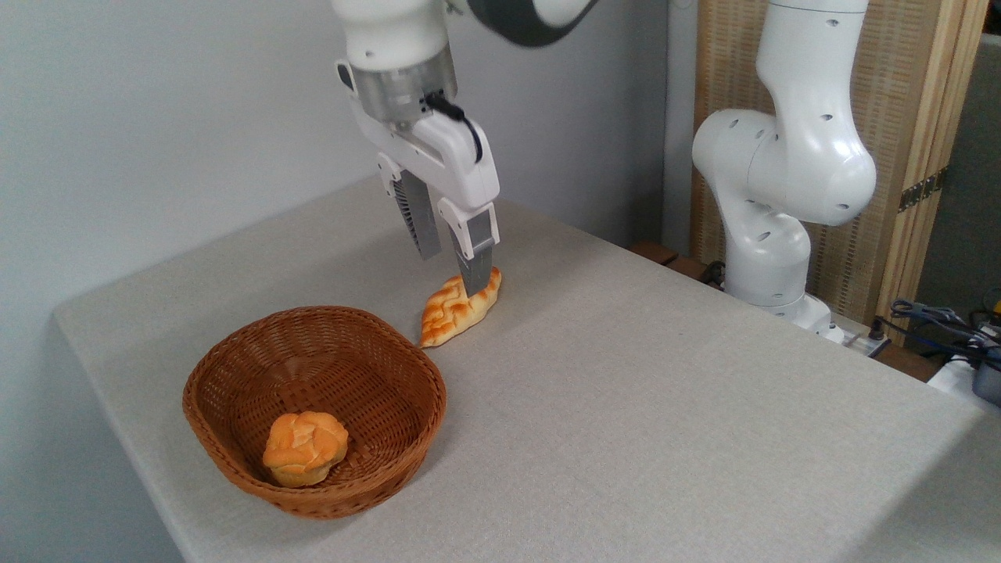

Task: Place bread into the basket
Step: 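Lower the open gripper down around the long golden bread roll, then close the gripper on the middle of the bread roll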

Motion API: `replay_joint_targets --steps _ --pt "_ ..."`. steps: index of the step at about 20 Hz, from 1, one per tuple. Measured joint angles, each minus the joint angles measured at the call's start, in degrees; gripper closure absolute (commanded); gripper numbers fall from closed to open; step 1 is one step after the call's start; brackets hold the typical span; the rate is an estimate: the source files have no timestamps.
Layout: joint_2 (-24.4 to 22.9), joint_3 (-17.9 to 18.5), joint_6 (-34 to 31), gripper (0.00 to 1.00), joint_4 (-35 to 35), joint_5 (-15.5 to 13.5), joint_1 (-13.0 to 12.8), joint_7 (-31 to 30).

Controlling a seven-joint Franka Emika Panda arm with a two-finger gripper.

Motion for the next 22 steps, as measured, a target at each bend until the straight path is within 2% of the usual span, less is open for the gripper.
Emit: replay_joint_targets --steps 2,5,9,12,16,22 --pt "-0.02 -0.21 2.45 0.0 -2.54 -3.22 -0.76 -2.32" --pt "0.0 -0.25 7.0 0.0 -6.23 -6.3 -2.07 -5.93" --pt "0.03 -0.64 11.91 0.0 -11.02 -7.02 -4.94 -12.51" --pt "0.04 -2.32 13.06 0.0 -13.28 -7.78 -5.31 -17.49" --pt "0.07 -4.66 13.52 0.0 -15.96 -7.82 -5.38 -18.9" --pt "0.15 -8.09 18.78 0.0 -19.31 -7.92 -5.41 -21.08"
